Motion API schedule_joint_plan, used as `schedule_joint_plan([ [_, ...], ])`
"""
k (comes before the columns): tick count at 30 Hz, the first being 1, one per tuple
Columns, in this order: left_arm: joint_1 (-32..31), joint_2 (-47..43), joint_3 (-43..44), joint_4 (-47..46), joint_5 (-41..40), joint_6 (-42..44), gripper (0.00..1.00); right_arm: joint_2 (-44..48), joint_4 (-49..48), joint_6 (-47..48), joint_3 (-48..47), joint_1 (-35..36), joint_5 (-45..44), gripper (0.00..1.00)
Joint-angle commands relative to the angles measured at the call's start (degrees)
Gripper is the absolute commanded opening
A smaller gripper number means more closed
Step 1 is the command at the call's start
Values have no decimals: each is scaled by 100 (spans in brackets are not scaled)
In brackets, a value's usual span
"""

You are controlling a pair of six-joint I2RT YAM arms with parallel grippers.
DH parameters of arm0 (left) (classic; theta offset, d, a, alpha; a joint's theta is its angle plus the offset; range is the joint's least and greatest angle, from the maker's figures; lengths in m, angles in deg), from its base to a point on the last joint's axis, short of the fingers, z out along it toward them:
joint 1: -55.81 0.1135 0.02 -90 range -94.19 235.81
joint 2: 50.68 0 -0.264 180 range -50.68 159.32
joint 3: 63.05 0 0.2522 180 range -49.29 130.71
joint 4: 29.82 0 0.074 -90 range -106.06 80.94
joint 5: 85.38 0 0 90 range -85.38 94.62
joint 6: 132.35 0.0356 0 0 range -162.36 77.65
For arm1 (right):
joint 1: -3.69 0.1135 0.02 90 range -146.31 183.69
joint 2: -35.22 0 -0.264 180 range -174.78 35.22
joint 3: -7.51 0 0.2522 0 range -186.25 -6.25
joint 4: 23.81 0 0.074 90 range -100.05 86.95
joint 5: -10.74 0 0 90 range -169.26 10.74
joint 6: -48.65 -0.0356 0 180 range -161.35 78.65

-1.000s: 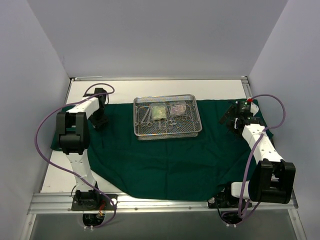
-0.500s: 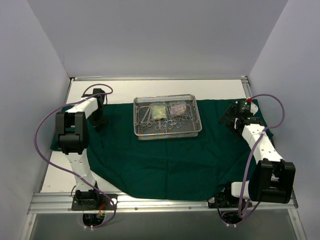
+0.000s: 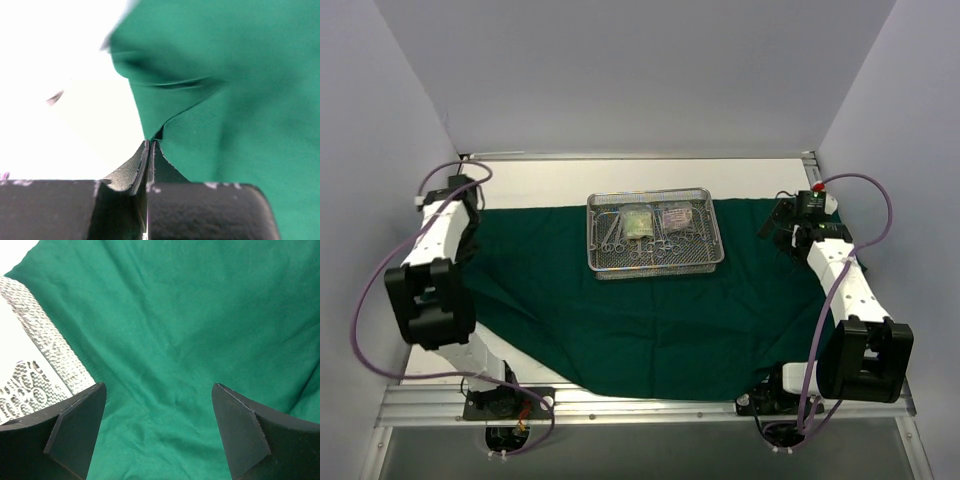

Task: Open and lay out the surgical kit
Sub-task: Open the surgical kit at the center of the board.

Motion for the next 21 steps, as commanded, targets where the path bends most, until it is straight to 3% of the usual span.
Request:
schedule_joint_plan([
  [1,670,-855,-411,1040,-946,-314,2,-57,417,105,-274,71,190,82],
  [8,1805,-3366,-958,1306,-1210,-720,13,-241,532,131,-406,115,253,84],
  [12,1825,-3836,-897,1402,-1552,-763,22,-294,506,131,-415,159,359,85],
  [13,1825,-3819,-879,1568,-1745,-877,30,-311,506,140,-415,176,359,85],
  [14,1825,-3767,-852,1665,-1816,-991,59,-364,506,140,-415,185,359,85],
  [17,1825,-3810,-826,1649,-1722,-1001,97,-461,506,157,-468,203,394,87],
  [21,1755,-3740,-738,1201,-1037,-266,94,-549,523,210,-582,212,385,89],
])
